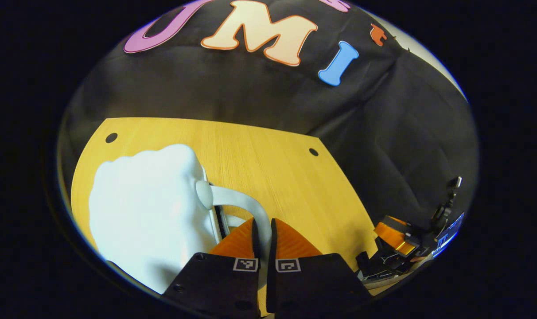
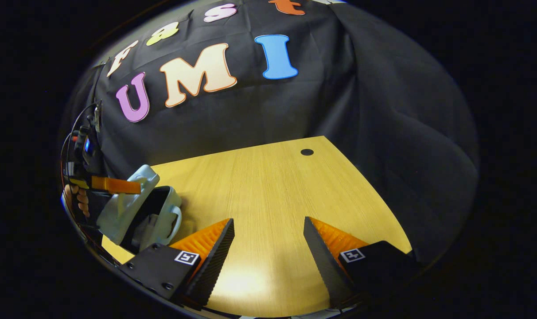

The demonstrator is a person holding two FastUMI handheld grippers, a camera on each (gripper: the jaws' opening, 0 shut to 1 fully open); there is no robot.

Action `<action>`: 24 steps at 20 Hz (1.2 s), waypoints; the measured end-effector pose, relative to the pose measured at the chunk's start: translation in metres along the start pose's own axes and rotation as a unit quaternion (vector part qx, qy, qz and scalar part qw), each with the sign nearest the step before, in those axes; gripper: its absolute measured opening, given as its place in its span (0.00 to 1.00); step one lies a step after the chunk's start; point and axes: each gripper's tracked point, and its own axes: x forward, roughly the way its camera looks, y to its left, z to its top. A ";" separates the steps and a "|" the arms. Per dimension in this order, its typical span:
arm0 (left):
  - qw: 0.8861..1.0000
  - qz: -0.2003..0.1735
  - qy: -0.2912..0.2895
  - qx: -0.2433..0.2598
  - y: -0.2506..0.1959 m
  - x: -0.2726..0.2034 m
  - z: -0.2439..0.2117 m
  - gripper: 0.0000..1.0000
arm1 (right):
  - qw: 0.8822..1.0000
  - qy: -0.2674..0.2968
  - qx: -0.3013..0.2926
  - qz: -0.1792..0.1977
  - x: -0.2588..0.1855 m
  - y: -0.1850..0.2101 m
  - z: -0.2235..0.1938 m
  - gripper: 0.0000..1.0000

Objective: First open the suitcase, pack the skin care products into it, and then close the suitcase.

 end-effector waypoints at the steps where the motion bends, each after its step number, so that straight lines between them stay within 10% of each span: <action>1: 1.000 0.005 0.009 -0.004 0.001 0.006 -0.009 0.00 | 1.000 0.001 0.000 -0.002 -0.002 -0.005 -0.001 0.99; 11: 0.992 0.125 0.008 -0.004 0.018 0.055 -0.053 0.13 | 1.000 -0.014 0.007 0.012 -0.015 -0.043 0.000 0.99; 14: 0.984 0.156 -0.053 0.067 0.000 0.055 -0.033 0.55 | 0.999 -0.014 0.001 0.042 -0.014 -0.042 0.001 0.99; 16: 0.967 0.195 -0.106 0.126 -0.018 0.037 -0.012 1.00 | 0.997 -0.023 -0.012 0.067 -0.016 -0.037 0.004 0.99; 24: 0.888 0.251 -0.357 0.145 -0.091 -0.119 0.078 0.95 | 0.977 -0.184 -0.020 0.104 -0.064 -0.006 0.106 0.99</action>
